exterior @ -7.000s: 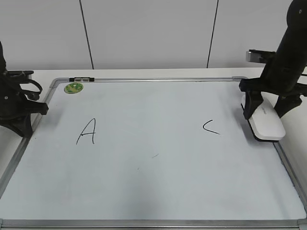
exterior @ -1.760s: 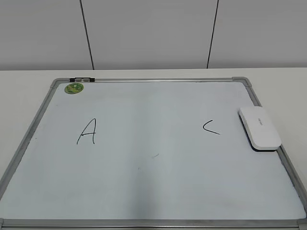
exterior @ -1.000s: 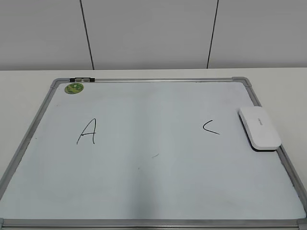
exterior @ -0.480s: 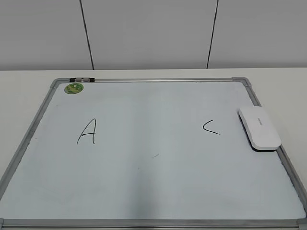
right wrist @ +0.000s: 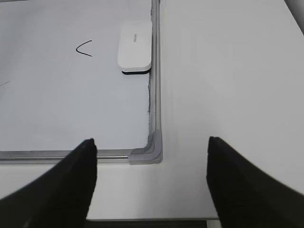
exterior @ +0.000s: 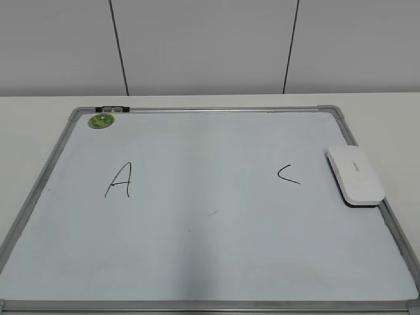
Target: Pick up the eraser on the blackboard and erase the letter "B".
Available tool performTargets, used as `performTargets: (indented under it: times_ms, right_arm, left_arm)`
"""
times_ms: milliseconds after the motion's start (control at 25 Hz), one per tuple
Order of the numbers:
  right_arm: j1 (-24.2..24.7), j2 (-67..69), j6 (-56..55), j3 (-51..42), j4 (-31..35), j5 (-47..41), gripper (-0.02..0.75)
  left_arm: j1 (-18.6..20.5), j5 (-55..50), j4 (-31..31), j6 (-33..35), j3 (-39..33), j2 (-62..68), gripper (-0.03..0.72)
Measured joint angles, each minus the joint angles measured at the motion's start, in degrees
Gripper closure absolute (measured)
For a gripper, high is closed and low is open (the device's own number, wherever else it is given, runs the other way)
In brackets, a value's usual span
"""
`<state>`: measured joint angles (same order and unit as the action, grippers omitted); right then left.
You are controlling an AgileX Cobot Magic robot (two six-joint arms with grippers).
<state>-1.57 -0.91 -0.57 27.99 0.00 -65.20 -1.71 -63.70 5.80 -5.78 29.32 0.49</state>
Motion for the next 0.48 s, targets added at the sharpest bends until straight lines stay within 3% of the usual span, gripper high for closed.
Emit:
performTargets:
  times_ms: [480]
  right_arm:
    - [0.0,-0.1,-0.1,0.0,0.0,-0.1,0.202]
  left_arm:
    - [0.0,0.0,0.0,0.0,0.0,0.0,0.216]
